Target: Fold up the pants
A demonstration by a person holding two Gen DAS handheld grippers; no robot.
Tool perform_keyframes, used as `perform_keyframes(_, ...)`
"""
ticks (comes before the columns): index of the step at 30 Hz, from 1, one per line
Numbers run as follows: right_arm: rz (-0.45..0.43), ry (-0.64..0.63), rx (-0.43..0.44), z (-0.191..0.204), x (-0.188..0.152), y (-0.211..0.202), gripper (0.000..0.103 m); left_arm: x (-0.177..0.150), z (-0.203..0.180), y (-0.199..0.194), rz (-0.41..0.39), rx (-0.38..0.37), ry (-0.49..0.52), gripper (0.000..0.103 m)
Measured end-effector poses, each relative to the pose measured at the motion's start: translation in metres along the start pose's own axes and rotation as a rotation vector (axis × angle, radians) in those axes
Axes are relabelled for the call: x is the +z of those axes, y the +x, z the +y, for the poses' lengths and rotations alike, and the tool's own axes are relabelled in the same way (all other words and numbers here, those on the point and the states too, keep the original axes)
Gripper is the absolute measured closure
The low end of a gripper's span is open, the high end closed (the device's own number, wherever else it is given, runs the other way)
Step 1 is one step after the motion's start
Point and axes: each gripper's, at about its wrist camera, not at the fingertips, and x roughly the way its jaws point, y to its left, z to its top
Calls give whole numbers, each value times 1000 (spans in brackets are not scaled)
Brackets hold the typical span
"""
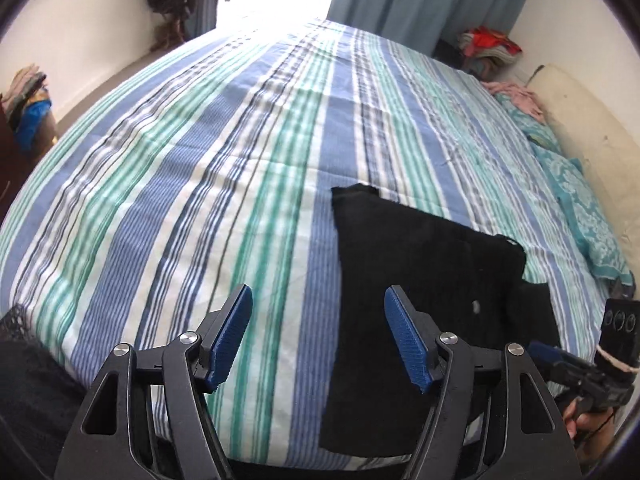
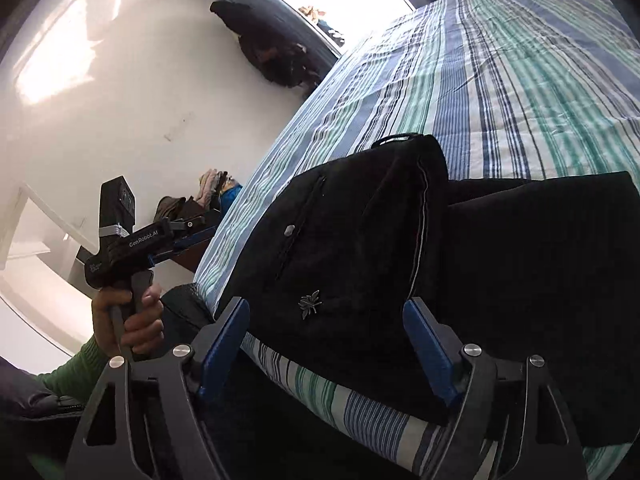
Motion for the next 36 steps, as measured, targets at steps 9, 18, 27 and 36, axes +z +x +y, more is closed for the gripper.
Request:
perform_keyframes(9, 293, 126, 84, -44, 30, 50, 47, -20, 29, 16, 0, 88, -14, 32)
perform_keyframes(18, 292, 247, 126, -30, 26, 67, 66, -22, 33, 25, 12, 130, -16, 32)
perform_keyframes(27, 63, 148, 193, 29, 59, -13, 86, -21, 42, 17, -6, 136, -43, 32)
perform_keyframes(36, 10, 83, 39, 3, 50, -112, 86, -23, 27, 7, -25, 99, -4, 32)
